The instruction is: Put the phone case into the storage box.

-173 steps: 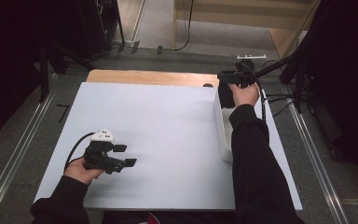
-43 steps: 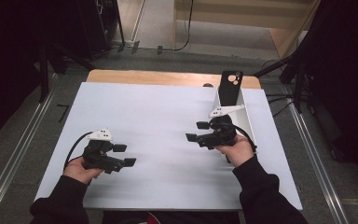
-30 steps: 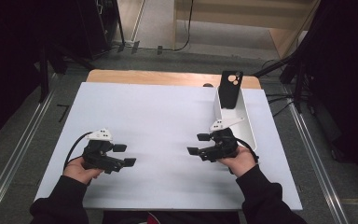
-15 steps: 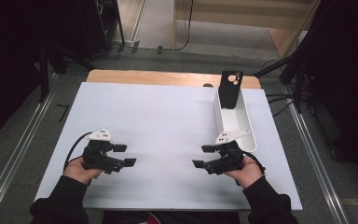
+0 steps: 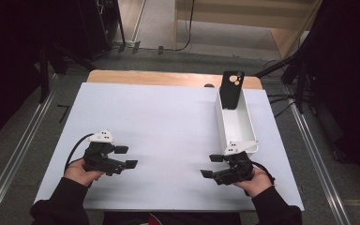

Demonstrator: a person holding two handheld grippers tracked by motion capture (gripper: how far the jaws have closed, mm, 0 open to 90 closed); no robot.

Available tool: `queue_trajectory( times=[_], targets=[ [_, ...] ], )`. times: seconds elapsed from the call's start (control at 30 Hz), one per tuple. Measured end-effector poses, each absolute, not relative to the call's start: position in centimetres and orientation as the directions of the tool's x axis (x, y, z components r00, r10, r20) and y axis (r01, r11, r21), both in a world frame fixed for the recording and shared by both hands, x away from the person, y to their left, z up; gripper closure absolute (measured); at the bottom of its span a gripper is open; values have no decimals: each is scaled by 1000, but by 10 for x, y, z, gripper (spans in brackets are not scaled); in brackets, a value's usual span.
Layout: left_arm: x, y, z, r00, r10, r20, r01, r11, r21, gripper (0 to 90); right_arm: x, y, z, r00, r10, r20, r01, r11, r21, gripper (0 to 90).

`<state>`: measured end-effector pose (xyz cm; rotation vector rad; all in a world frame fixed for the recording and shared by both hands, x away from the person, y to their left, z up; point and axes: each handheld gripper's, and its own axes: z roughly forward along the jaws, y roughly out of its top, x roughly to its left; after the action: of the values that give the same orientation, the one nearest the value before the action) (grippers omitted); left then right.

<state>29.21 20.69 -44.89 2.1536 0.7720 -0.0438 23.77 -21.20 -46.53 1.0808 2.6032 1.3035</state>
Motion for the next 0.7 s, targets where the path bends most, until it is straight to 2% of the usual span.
queue_trajectory(
  times=[0.7],
  targets=[
    [281, 211, -451, 812, 500, -302, 546, -465, 697, 256, 224, -240, -477, -735, 631, 250, 581, 394, 712, 272]
  ],
)
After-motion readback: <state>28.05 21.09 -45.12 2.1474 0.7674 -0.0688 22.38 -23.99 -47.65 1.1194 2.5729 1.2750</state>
